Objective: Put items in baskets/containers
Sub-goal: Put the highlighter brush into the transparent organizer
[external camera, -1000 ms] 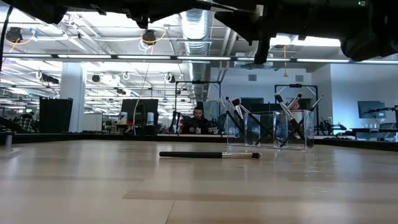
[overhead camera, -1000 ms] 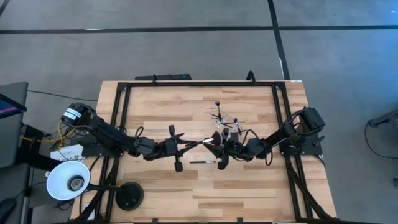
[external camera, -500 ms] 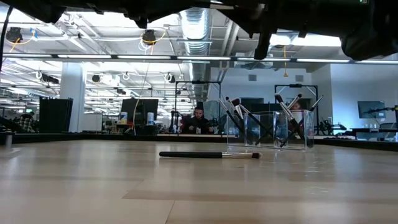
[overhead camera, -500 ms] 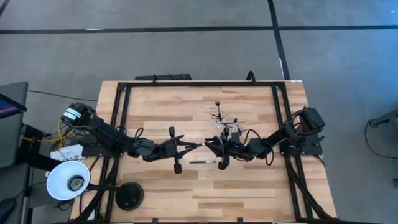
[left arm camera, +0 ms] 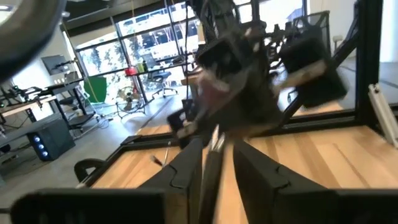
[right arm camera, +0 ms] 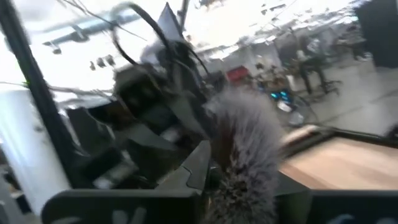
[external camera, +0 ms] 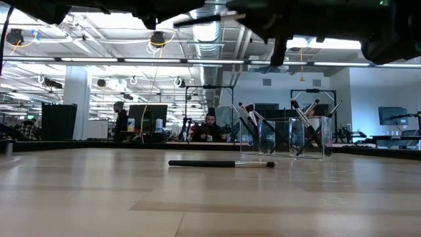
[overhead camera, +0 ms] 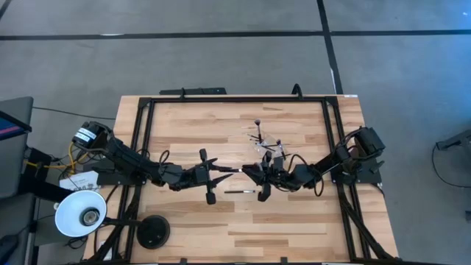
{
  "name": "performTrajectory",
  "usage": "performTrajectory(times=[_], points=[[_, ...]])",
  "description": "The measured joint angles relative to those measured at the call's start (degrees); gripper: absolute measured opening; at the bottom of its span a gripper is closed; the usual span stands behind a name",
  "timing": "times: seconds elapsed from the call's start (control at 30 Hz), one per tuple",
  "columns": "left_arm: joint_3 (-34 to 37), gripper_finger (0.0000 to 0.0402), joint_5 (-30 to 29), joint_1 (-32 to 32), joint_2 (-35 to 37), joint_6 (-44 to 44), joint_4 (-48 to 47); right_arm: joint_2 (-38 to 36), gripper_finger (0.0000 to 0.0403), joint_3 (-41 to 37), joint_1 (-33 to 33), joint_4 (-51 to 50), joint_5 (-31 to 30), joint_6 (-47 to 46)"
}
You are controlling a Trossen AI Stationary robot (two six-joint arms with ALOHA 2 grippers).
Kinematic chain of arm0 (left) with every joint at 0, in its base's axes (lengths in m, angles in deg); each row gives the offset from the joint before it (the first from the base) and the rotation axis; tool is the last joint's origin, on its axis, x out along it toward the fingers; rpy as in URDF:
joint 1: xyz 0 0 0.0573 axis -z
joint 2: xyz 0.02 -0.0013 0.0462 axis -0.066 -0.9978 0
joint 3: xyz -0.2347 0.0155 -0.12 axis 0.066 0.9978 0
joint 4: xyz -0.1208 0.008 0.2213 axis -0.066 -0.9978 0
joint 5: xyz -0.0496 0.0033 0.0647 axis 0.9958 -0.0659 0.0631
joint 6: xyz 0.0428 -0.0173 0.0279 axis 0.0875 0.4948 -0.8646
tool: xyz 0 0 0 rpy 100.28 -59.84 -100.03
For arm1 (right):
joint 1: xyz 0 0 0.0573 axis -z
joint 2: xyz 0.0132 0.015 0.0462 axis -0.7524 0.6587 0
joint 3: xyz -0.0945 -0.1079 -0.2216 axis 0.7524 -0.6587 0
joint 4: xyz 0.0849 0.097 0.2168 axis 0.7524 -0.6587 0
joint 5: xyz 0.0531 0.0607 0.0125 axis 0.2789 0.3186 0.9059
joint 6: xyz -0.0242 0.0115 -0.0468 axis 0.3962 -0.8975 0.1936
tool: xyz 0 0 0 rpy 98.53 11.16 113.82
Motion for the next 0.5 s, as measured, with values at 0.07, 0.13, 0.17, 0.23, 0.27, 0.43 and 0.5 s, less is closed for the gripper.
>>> performTrajectory(times=[0.07, 0.13, 0.17, 0.23, 0.27, 0.43, 0.5], points=[[0.0, 0.0099, 0.1, 0.0, 0.1, 0.1, 0.0, 0.0, 0.0025, 0.0, 0.1, -2.3, -0.8, 0.0], [0.0, 0.0113, 0.1, 0.0, 0.1, 0.1, -0.2, 0.0, 0.0025, 0.0, 0.0, -4.9, -4.1, 0.0], [0.0, 0.0120, 0.1, 0.0, 0.1, 0.3, -0.2, 0.0, 0.0025, 0.0, -0.1, -6.1, -5.8, 0.0], [0.0, 0.0135, 0.1, 0.0, 0.1, 1.2, -0.3, -0.4, 0.0025, 0.0, -0.3, -8.6, -9.0, 0.0], [0.0, 0.0142, 0.1, 0.0, 0.1, 2.0, -0.5, -1.1, 0.0025, 0.0, -0.4, -10.4, -10.2, 0.0], [0.0, 0.0166, 0.1, 0.0, 0.1, 3.5, -0.7, -11.2, 0.0025, 0.0, -0.6, -28.1, -13.0, -1.7], [0.0, 0.0169, 0.1, 0.0, 0.1, 3.5, -1.3, -17.8, 0.0025, 0.1, -0.8, -38.2, -12.8, -4.6]])
